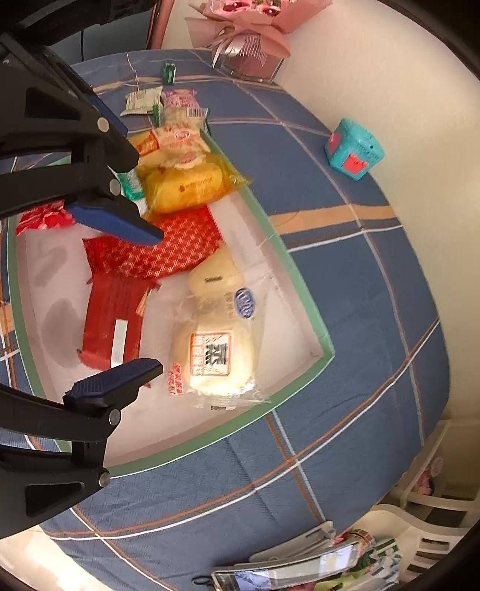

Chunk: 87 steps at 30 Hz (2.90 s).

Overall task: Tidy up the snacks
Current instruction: 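Withdraw both open tools from the tray back toward the remaining snacks, then grasp the white sachet with left tool while right tool grasps the wrapped round cake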

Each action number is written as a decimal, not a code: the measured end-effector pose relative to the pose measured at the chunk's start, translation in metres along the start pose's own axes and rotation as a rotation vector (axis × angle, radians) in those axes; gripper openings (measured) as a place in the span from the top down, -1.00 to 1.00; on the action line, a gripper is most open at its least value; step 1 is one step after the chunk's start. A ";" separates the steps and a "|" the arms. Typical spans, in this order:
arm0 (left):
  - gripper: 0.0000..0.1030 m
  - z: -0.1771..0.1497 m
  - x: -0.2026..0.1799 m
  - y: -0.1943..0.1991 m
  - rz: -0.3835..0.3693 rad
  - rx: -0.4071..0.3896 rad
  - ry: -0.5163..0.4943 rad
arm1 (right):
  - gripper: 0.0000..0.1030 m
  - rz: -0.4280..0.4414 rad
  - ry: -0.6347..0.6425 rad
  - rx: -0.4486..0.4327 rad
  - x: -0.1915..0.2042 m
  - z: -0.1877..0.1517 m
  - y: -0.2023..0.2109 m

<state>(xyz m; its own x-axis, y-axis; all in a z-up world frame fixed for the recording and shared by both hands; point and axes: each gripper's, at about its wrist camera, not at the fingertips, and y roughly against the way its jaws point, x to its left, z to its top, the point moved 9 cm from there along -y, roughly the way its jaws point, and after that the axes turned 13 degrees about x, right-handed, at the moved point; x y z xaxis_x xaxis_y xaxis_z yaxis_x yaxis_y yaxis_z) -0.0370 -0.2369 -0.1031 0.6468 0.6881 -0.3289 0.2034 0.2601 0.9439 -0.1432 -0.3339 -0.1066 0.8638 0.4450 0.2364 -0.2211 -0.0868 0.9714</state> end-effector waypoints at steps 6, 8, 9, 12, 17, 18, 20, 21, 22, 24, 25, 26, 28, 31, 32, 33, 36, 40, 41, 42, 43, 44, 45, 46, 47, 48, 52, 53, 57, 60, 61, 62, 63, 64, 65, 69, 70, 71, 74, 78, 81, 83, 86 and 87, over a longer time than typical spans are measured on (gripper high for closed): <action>-0.41 0.011 0.046 0.027 0.075 -0.070 0.090 | -0.31 -0.006 0.039 -0.031 0.020 0.001 0.007; -0.43 0.014 0.074 0.035 0.098 -0.087 0.155 | -0.31 -0.018 0.064 -0.027 0.031 -0.001 0.003; -0.43 0.015 0.086 0.037 0.102 -0.090 0.183 | -0.31 -0.021 0.077 -0.027 0.035 -0.002 0.002; -0.44 0.015 0.128 0.044 0.119 -0.095 0.278 | -0.34 -0.020 0.144 -0.040 0.065 -0.008 -0.002; -0.66 0.011 0.189 0.054 0.160 -0.114 0.409 | -0.60 -0.001 0.284 -0.053 0.124 -0.021 -0.014; -0.71 0.009 0.203 0.058 0.182 -0.125 0.440 | -0.60 0.007 0.299 -0.050 0.132 -0.024 -0.016; -0.77 0.007 0.222 0.061 0.212 -0.140 0.471 | -0.63 0.029 0.331 -0.041 0.152 -0.029 -0.023; -0.80 0.006 0.229 0.061 0.221 -0.143 0.483 | -0.77 0.033 0.341 -0.039 0.158 -0.031 -0.026; -0.86 0.005 0.233 0.062 0.226 -0.145 0.490 | -1.00 0.034 0.353 -0.039 0.165 -0.033 -0.030; -0.91 0.004 0.246 0.063 0.240 -0.151 0.511 | -1.00 0.031 0.378 -0.047 0.178 -0.036 -0.034; -0.93 0.003 0.252 0.063 0.247 -0.152 0.520 | -1.00 0.029 0.393 -0.049 0.184 -0.037 -0.036; -0.94 0.001 0.259 0.062 0.252 -0.153 0.527 | -1.00 0.029 0.406 -0.049 0.189 -0.039 -0.038; -0.95 0.002 0.269 0.058 0.259 -0.149 0.551 | -1.00 0.025 0.437 -0.059 0.199 -0.040 -0.040; -0.96 0.005 0.277 0.049 0.238 -0.141 0.571 | -1.00 0.002 0.466 -0.080 0.207 -0.039 -0.043; -0.96 0.007 0.278 0.047 0.225 -0.139 0.574 | -1.00 -0.005 0.471 -0.087 0.209 -0.037 -0.044; -0.96 0.009 0.278 0.043 0.206 -0.137 0.575 | -1.00 -0.010 0.474 -0.090 0.211 -0.035 -0.045; -0.96 0.017 0.272 0.036 0.157 -0.130 0.553 | -1.00 0.000 0.468 -0.068 0.213 -0.033 -0.052; -0.96 0.031 0.266 0.022 0.127 -0.114 0.530 | -1.00 -0.029 0.478 -0.059 0.213 -0.030 -0.061; -0.96 0.035 0.266 0.019 0.121 -0.113 0.526 | -1.00 -0.035 0.480 -0.059 0.212 -0.029 -0.062; -0.96 0.039 0.265 0.017 0.116 -0.114 0.524 | -1.00 -0.039 0.481 -0.060 0.212 -0.028 -0.063; -0.96 0.042 0.264 0.015 0.110 -0.117 0.522 | -1.00 -0.041 0.482 -0.060 0.212 -0.028 -0.064; -0.96 0.046 0.263 0.012 0.107 -0.119 0.519 | -1.00 -0.043 0.481 -0.060 0.212 -0.027 -0.065; -0.96 0.048 0.263 0.009 0.110 -0.118 0.517 | -1.00 -0.044 0.480 -0.060 0.212 -0.027 -0.065; -0.96 0.050 0.263 0.007 0.113 -0.113 0.515 | -1.00 -0.044 0.480 -0.060 0.211 -0.026 -0.065; -0.96 0.053 0.262 0.003 0.118 -0.106 0.512 | -1.00 -0.044 0.479 -0.061 0.212 -0.026 -0.066; -0.96 0.054 0.263 0.001 0.120 -0.104 0.511 | -1.00 -0.045 0.480 -0.060 0.212 -0.026 -0.066; -0.96 0.055 0.264 -0.006 0.136 -0.076 0.508 | -1.00 -0.054 0.485 -0.060 0.213 -0.026 -0.067; -0.96 0.054 0.265 -0.007 0.143 -0.059 0.506 | -1.00 -0.053 0.484 -0.060 0.212 -0.026 -0.067; -0.96 0.046 0.269 -0.006 0.153 -0.037 0.514 | -1.00 -0.040 0.480 -0.064 0.213 -0.025 -0.064; -0.96 0.042 0.272 -0.005 0.151 -0.029 0.529 | -1.00 -0.036 0.479 -0.083 0.212 -0.019 -0.058; -0.96 0.041 0.271 -0.005 0.141 -0.030 0.525 | -1.00 -0.033 0.487 -0.089 0.213 -0.017 -0.056; -0.96 0.042 0.270 -0.006 0.128 -0.028 0.519 | -1.00 -0.032 0.496 -0.098 0.214 -0.015 -0.054; -0.96 0.040 0.271 -0.007 0.120 -0.023 0.515 | -1.00 -0.037 0.510 -0.105 0.216 -0.012 -0.052; -0.96 0.041 0.271 -0.009 0.115 -0.018 0.510 | -1.00 -0.051 0.537 -0.108 0.218 -0.008 -0.052; -0.96 0.040 0.270 -0.011 0.109 -0.009 0.501 | -1.00 -0.063 0.557 -0.107 0.220 -0.007 -0.053; -0.96 0.043 0.264 -0.018 0.090 0.022 0.488 | -0.99 -0.161 0.703 -0.089 0.232 0.001 -0.066; -0.96 0.044 0.264 -0.018 0.083 0.021 0.490 | -0.98 -0.193 0.739 -0.082 0.234 0.002 -0.071; -0.96 0.047 0.259 -0.018 0.076 0.019 0.495 | -0.98 -0.223 0.774 -0.080 0.238 0.003 -0.074; -0.96 0.049 0.265 -0.014 0.046 0.013 0.524 | -0.98 -0.285 0.888 -0.072 0.251 0.003 -0.083; -0.96 0.049 0.272 -0.011 0.034 0.012 0.526 | -0.98 -0.329 1.011 -0.039 0.267 -0.001 -0.097; -0.96 0.051 0.271 -0.012 0.021 0.012 0.533 | -0.98 -0.365 1.100 -0.015 0.275 -0.006 -0.111; -0.96 0.056 0.265 -0.017 0.020 0.013 0.528 | -0.97 -0.390 1.134 -0.011 0.276 -0.008 -0.115; -0.95 0.064 0.255 -0.020 0.026 0.009 0.526 | -0.83 -0.406 1.152 0.004 0.278 -0.005 -0.122; -0.95 0.065 0.255 -0.020 0.033 0.008 0.530 | -0.80 -0.398 1.153 0.016 0.280 -0.004 -0.124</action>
<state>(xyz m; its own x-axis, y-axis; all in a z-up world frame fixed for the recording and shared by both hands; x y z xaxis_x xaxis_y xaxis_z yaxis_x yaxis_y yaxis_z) 0.1713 -0.1105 -0.2043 0.1928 0.9445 -0.2660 0.1963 0.2284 0.9536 0.1240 -0.1954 -0.1613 -0.0403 0.9725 -0.2294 -0.0202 0.2287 0.9733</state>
